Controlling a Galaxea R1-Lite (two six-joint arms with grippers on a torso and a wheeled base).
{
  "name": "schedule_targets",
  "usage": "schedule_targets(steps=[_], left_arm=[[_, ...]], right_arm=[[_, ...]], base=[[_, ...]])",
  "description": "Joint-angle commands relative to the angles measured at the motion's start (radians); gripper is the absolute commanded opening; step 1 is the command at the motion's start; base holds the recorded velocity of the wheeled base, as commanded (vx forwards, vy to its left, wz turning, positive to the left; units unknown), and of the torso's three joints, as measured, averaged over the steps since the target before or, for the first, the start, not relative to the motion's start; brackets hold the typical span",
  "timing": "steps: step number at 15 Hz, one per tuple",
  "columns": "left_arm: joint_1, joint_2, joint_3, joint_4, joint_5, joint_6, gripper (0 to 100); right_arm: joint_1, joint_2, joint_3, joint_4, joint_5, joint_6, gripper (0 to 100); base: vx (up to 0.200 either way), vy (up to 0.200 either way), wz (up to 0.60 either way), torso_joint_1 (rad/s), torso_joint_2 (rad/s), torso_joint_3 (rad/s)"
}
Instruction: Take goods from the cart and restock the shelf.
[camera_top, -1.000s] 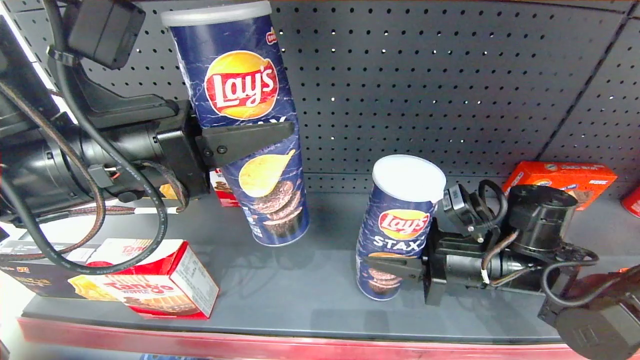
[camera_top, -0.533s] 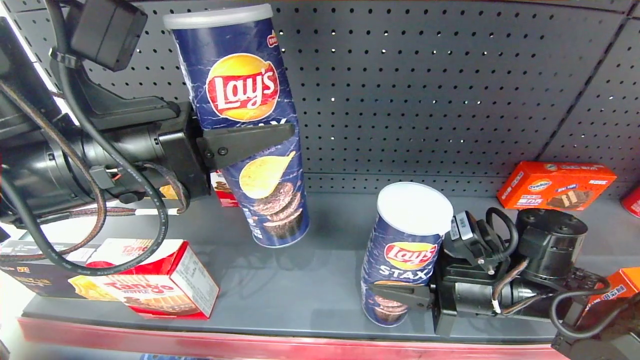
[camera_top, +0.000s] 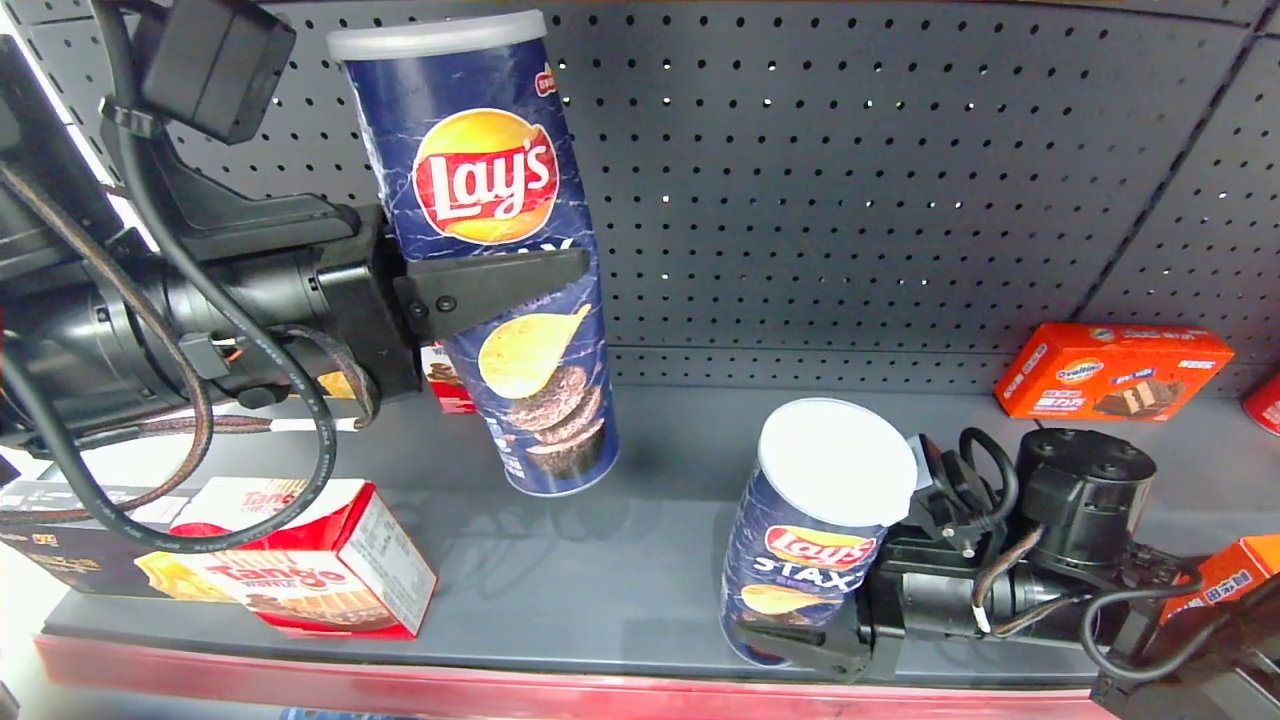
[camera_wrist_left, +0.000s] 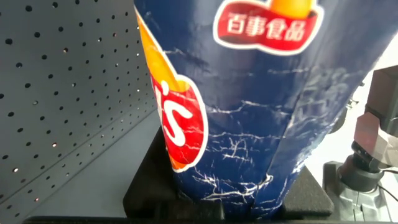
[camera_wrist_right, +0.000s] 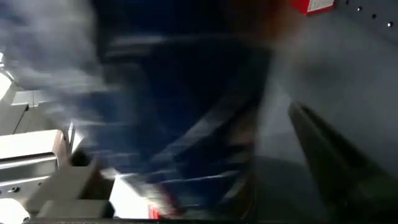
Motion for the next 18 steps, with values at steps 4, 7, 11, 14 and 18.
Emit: schedule_targets(steps=[4,7,11,14,18], left_arm=[[0.000,0.002,-0.001,-0.001,0.000,0.000,0],[-0.002,0.003,-0.001,-0.001,0.000,0.000,0],[-0.006,0.002,0.000,-0.002,0.000,0.000,0],[-0.003,0.000,0.017,-0.004,0.000,0.000,0],[-0.002,-0.028,0.063,-0.006,0.000,0.000,0]], right_arm=[[-0.028,-0.078,0.039,0.001,0.003,0.002,100],[-0.055,-0.130,0.110,-0.001,0.004,0.000,100],[-0.089,-0.142,0.139,-0.001,0.007,0.000,100],[-0.095,-0.135,0.140,-0.001,0.003,0.000,100],[-0.129,-0.121,0.139,0.002,0.003,-0.001,100]], base=[[0.000,0.000,0.00,0.000,0.00,0.000],[0.000,0.000,0.00,0.000,0.00,0.000],[0.000,0.000,0.00,0.000,0.00,0.000],[0.000,0.000,0.00,0.000,0.00,0.000],[0.000,0.000,0.00,0.000,0.00,0.000]])
